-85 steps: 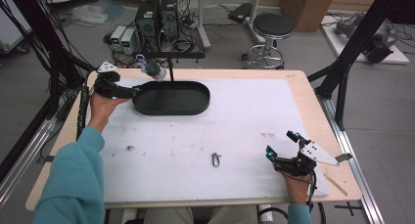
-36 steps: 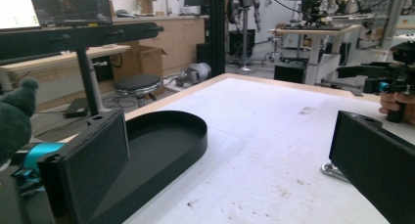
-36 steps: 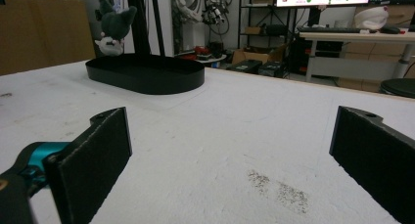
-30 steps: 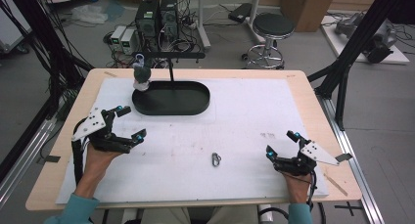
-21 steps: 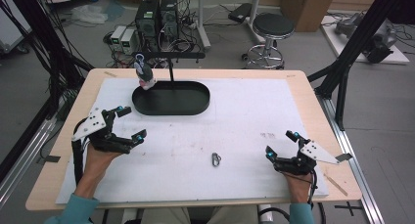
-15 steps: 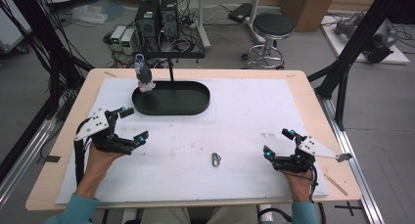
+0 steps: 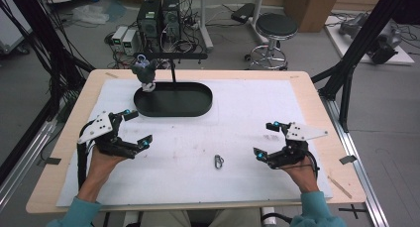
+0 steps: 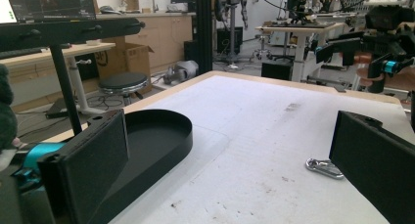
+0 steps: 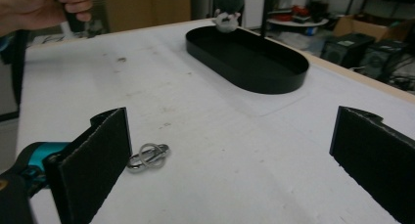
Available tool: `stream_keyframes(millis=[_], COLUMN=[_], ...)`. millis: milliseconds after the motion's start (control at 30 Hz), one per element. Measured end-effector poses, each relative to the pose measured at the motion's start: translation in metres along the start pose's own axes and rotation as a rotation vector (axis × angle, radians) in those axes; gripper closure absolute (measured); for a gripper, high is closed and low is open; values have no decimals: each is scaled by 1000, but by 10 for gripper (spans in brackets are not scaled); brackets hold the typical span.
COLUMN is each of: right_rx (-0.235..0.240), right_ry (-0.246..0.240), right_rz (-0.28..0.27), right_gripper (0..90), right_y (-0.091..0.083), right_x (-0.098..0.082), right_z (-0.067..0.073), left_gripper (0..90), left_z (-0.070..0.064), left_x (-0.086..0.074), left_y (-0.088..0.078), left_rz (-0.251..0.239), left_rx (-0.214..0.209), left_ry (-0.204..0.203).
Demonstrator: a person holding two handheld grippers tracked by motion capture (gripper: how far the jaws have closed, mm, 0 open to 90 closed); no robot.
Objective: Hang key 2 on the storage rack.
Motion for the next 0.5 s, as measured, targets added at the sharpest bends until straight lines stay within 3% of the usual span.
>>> stream_keyframes(millis=[133, 500], right_rx=[51, 129], right_ry=[-19, -81], right_rz=[59, 179], right_gripper=[11, 11], right_y=[10, 38], right_x=[11, 25], right_z=[5, 17], left_gripper=[17, 17], left_z=[1, 2], left_x=[-1, -2], left_y=[1, 1], left_rz=[1, 2], left_rx=[1, -2], left_ry=[1, 7])
Point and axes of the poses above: each handheld gripper's, and its own axes: y roughly forward along the jaws, x roughly out of its top, z roughly to its left, the point moved 1 cm from there along y, roughly forward along the jaws, and after that the axes turned 15 degrees about y, right-handed, at the moved point
